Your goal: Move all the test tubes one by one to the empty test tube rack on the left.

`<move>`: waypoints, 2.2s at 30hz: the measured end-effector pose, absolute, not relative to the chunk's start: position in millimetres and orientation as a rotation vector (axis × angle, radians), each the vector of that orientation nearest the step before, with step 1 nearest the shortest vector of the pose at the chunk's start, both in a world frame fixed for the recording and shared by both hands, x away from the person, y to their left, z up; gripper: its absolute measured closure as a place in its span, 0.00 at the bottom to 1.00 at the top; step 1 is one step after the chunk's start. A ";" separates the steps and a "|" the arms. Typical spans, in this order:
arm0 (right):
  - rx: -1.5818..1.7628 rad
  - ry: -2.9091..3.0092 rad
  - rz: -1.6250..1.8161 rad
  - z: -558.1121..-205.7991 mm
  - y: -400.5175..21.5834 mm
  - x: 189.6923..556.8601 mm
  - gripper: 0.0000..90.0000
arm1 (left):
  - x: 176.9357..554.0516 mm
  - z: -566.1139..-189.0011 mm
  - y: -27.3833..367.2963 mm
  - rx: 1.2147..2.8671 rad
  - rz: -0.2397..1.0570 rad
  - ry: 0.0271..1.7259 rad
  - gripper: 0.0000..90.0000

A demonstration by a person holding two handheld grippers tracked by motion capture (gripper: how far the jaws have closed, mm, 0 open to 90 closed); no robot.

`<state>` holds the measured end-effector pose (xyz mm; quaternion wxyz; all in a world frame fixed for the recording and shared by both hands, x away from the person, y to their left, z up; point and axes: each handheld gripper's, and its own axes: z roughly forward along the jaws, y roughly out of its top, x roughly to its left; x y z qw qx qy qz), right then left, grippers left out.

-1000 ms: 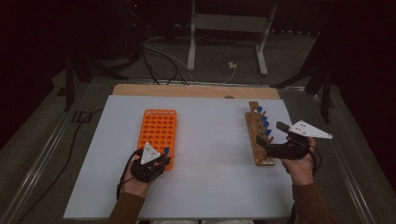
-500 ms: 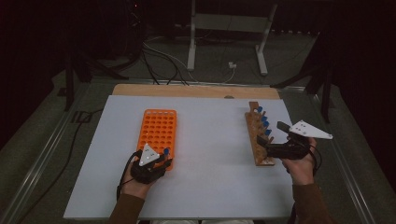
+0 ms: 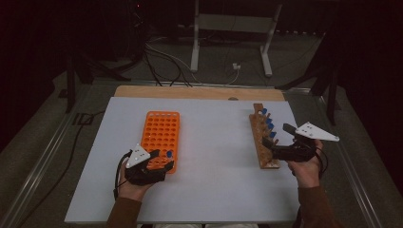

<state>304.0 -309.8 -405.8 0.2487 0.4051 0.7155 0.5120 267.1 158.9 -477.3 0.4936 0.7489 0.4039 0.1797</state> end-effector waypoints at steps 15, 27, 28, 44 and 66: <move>1.169 1.965 1.284 -425.1 -319.4 316.6 0.02 | 264.9 -468.1 177.3 1.692 0.576 1.044 0.01; 1.202 1.992 1.194 -440.5 -320.3 325.7 0.11 | 268.4 -472.1 178.9 1.688 0.593 1.075 0.01; 1.199 1.987 1.181 -441.9 -320.3 325.9 0.15 | 268.4 -472.2 178.8 1.690 0.593 1.075 0.01; 1.187 1.997 1.068 -455.5 -312.7 333.4 0.82 | 269.8 -474.9 176.5 1.705 0.591 1.081 0.01; 1.265 1.985 1.134 -461.5 -312.3 340.8 0.85 | 270.8 -476.5 176.4 1.709 0.587 1.084 0.01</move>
